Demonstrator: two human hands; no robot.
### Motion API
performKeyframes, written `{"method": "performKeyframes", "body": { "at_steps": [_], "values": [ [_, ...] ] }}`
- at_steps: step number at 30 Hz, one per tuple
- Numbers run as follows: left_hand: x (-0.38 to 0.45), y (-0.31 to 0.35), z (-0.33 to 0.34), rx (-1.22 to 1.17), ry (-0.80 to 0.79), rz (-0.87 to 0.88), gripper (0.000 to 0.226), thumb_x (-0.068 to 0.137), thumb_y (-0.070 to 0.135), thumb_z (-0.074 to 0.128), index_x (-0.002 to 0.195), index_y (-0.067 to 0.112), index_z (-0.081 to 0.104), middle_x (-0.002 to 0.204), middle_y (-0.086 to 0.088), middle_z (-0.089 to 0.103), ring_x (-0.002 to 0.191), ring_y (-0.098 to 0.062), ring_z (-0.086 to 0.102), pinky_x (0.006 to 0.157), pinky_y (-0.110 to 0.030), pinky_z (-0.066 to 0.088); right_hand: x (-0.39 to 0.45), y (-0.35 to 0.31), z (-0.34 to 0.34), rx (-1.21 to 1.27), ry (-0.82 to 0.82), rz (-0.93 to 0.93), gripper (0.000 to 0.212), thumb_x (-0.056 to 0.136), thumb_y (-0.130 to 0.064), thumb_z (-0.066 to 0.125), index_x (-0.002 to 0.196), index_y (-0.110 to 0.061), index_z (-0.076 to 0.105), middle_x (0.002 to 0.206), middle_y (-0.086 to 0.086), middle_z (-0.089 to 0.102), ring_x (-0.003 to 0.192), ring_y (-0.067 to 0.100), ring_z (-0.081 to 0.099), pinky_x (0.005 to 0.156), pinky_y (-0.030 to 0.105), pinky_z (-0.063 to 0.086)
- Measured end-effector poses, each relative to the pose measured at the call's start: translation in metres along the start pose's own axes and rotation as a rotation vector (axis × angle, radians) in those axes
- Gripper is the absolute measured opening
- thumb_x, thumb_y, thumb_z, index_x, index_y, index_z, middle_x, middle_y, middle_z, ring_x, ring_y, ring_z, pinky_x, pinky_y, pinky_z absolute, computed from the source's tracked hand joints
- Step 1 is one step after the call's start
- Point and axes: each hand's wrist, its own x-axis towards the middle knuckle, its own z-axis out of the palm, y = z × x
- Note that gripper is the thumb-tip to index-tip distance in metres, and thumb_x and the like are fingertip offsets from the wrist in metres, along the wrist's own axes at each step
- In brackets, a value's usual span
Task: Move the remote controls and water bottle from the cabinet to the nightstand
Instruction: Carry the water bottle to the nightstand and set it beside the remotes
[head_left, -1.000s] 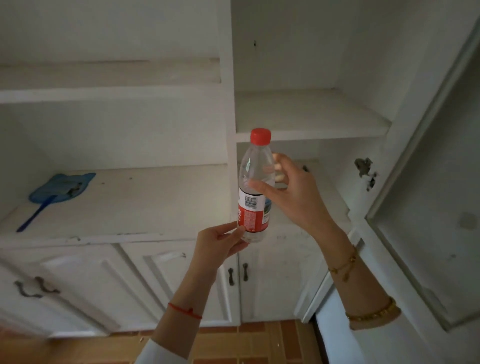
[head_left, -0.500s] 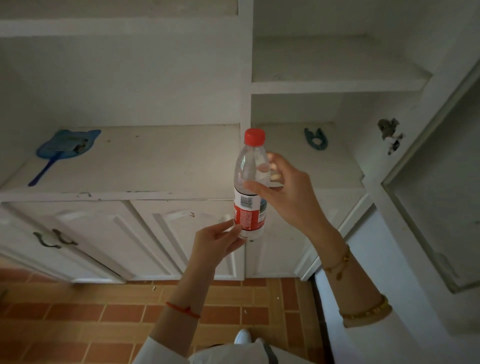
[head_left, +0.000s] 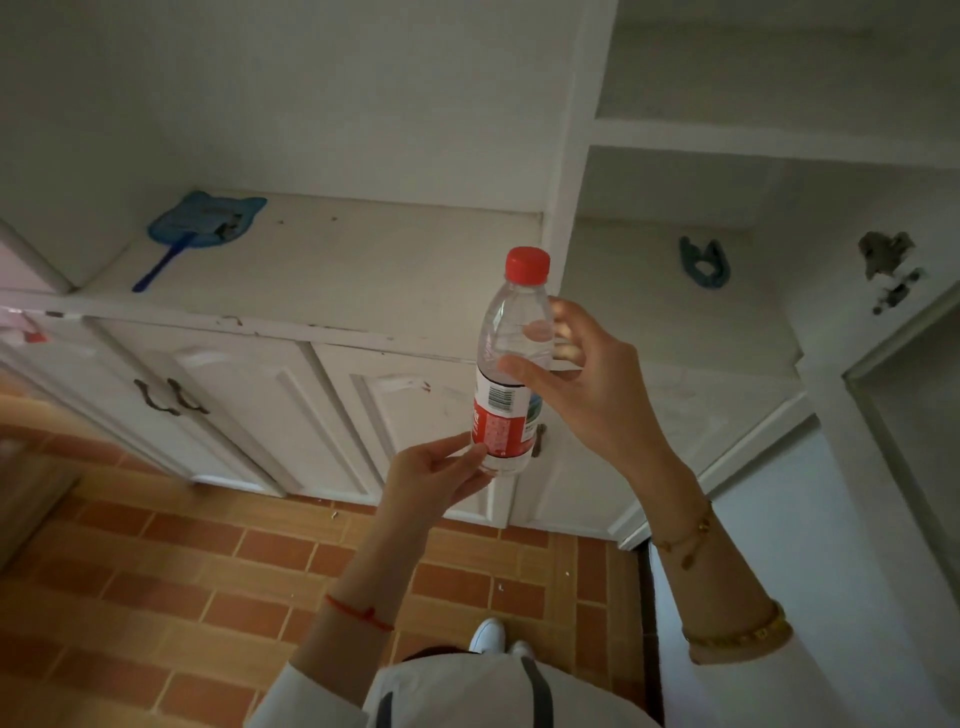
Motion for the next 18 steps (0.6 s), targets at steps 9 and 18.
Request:
{"method": "performKeyframes", "body": {
  "at_steps": [9,18],
  "values": [
    [-0.026,-0.018,-0.050,-0.124,0.226,-0.033,0.038,0.084,0.009,0.069,0.122,0.001,0.065,0.097,-0.015,0.076,0.093,-0.027,0.074,0.080,-0.028,0.060,0.007,-0.014,0.057,0.063,-0.210,-0.110,0.067,0.077,-0.043,0.070,0.135,-0.017,0.049,0.129,0.000,0.063,0.109,0.011,0.063,0.078,0.005,0.049],
    [-0.078,-0.038,-0.118,-0.256,0.477,-0.006,0.046,0.085,0.014,0.069,0.128,-0.001,0.060,0.105,-0.016,0.075,0.096,-0.025,0.073,0.083,-0.029,0.059,0.001,-0.063,0.142,0.202,-0.507,-0.230,0.059,0.077,-0.034,0.073,0.130,-0.017,0.053,0.117,-0.011,0.063,0.096,-0.003,0.061,0.074,0.006,0.050]
  ]
}}
